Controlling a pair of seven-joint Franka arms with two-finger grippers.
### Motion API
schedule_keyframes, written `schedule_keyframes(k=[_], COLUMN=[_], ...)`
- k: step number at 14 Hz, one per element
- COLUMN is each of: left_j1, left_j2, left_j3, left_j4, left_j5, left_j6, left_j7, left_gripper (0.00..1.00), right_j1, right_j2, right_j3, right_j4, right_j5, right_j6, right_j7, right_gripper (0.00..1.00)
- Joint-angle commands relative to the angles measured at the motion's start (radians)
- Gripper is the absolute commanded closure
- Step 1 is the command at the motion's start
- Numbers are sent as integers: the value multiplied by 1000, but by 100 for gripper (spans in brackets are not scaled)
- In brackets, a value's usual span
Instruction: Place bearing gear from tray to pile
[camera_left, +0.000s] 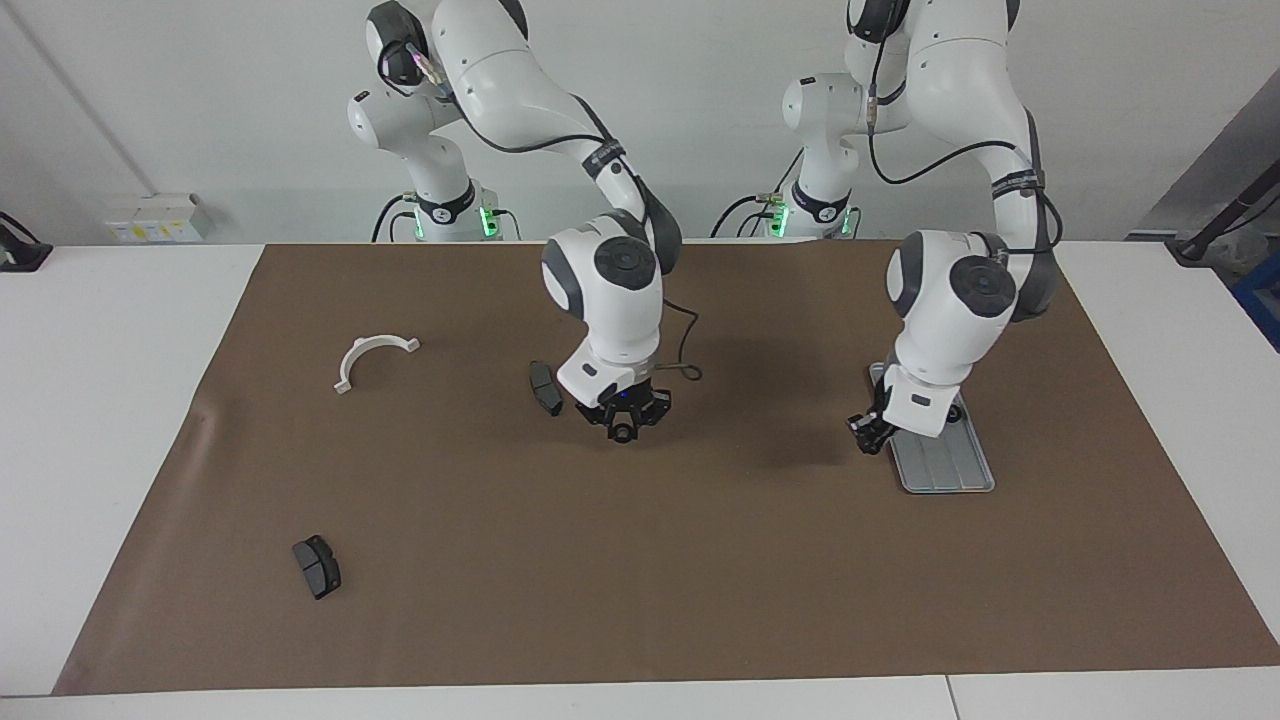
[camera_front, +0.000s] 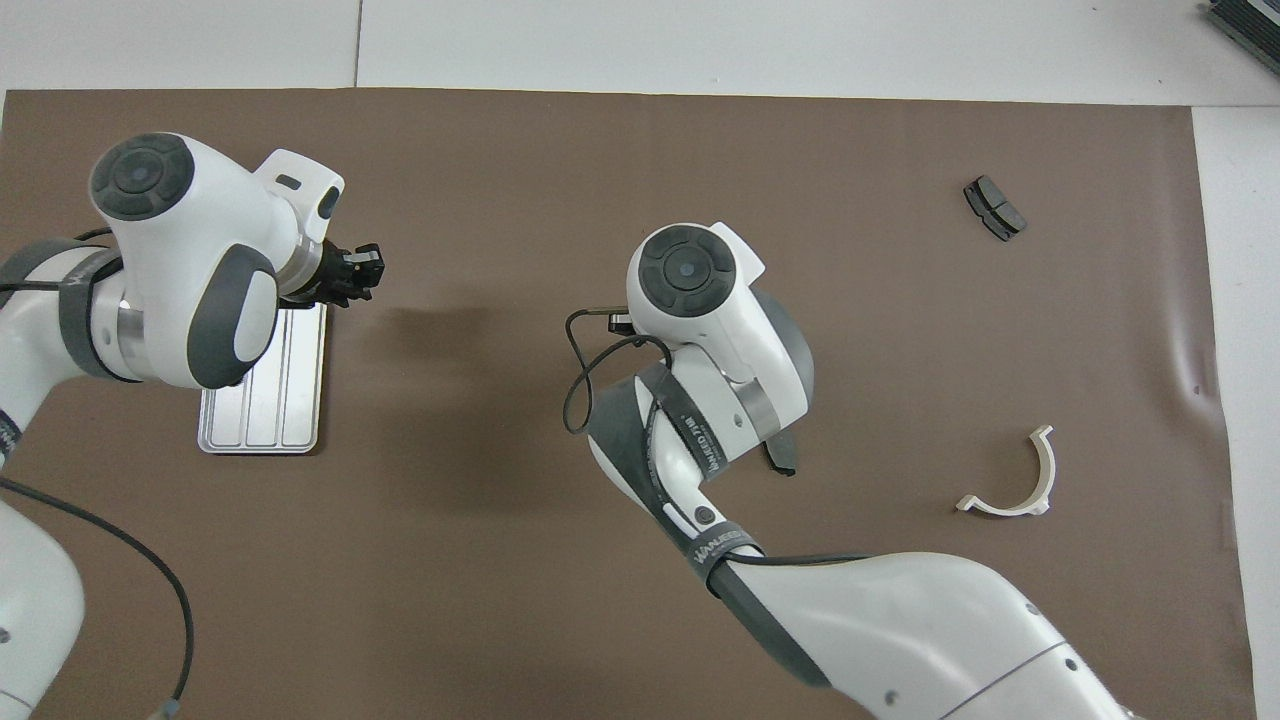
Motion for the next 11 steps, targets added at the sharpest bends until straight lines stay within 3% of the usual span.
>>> schedule_keyframes(k=[1,6,8,11], left_j1=[-108,-312,-400,-443], left_j2=[-12,-20,-3,32], left_j3=[16,16,16,16], left_j4=[2,-12,-15,14], left_j5=[-13,-13,-13,-11], left_j6=[-14,0,76,164], left_j7=[-153,-343,-362,-382], left_gripper=[100,100,100,100], right_j1=[-127,-319,-379,-459], right_j2=[-103,-131,-143,-135], right_j3=[15,16,16,16], right_j4=[-33,-65,-145,-225], right_j5=[-6,-6,-6,-5], right_j6=[-98,-95,13,119], right_j7=[-146,-425,-509,-603], right_gripper=[100,100,100,100])
